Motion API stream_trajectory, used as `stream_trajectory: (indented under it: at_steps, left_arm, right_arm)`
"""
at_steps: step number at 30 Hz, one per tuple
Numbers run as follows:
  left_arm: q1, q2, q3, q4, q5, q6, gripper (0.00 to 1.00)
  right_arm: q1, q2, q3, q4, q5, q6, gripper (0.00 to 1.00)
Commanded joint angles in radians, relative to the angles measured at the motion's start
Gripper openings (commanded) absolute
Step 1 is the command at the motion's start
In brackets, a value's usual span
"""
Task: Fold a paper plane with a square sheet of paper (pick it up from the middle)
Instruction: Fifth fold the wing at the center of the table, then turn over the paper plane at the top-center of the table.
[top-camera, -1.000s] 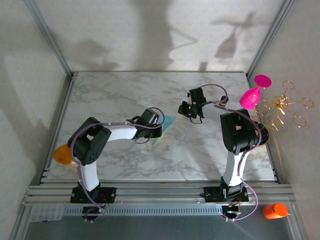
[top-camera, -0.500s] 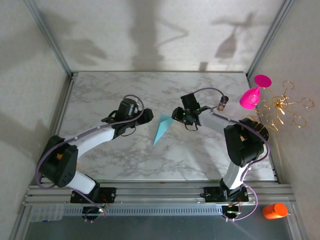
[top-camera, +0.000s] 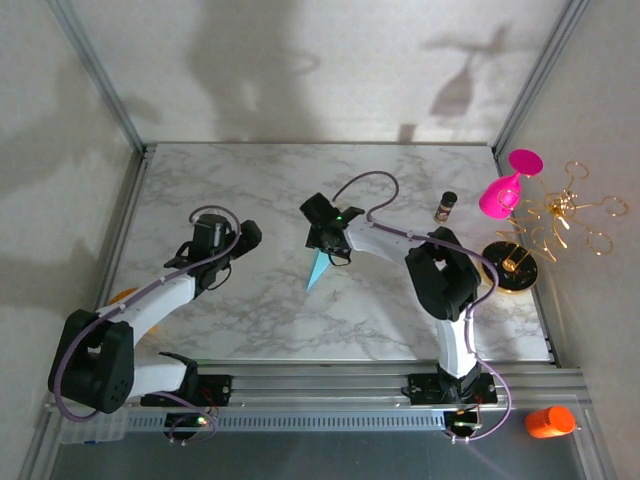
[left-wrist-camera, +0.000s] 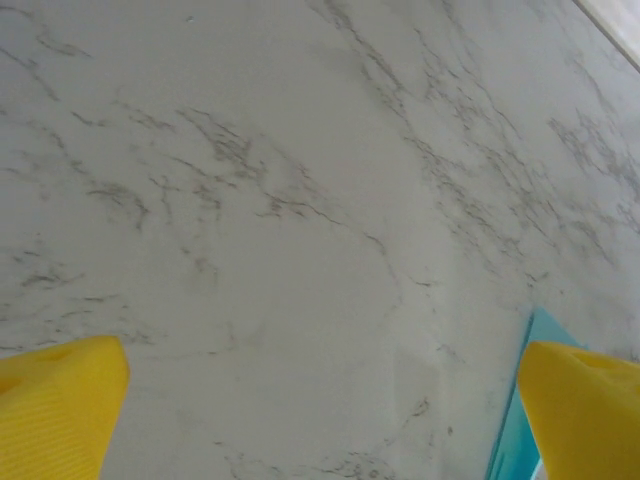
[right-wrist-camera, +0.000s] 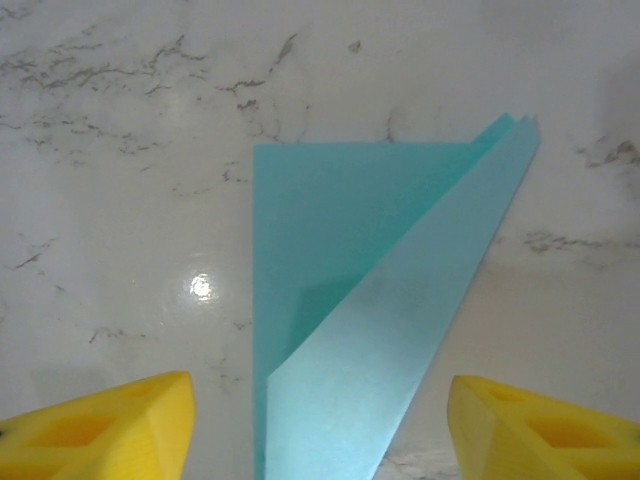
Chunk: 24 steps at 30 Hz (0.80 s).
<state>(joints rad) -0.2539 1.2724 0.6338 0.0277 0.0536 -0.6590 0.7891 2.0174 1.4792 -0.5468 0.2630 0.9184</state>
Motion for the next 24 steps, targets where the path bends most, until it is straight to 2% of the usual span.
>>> stream_trajectory:
  at_steps: [1, 7, 18, 22, 24]
  left_arm:
    - [0.024, -0.007, -0.011, 0.003, 0.031, 0.003, 0.99]
    - [0.031, -0.001, -0.02, 0.008, 0.057, 0.031, 0.99]
    - [0.034, 0.024, -0.017, 0.006, 0.073, 0.037, 0.99]
    - [0.033, 0.031, -0.013, 0.006, 0.08, 0.035, 0.99]
    - [0.033, 0.031, -0.013, 0.004, 0.08, 0.035, 0.99]
  right_arm:
    - [0.023, 0.063, 0.081, -0.145, 0.101, 0.089, 0.68]
    - [0.044, 0.138, 0.16, -0.23, 0.109, 0.161, 0.59]
    - [0.048, 0.151, 0.181, -0.274, 0.124, 0.198, 0.47]
    - [0.048, 0.148, 0.185, -0.277, 0.125, 0.198, 0.38]
    - [0.048, 0.142, 0.187, -0.281, 0.129, 0.201, 0.31]
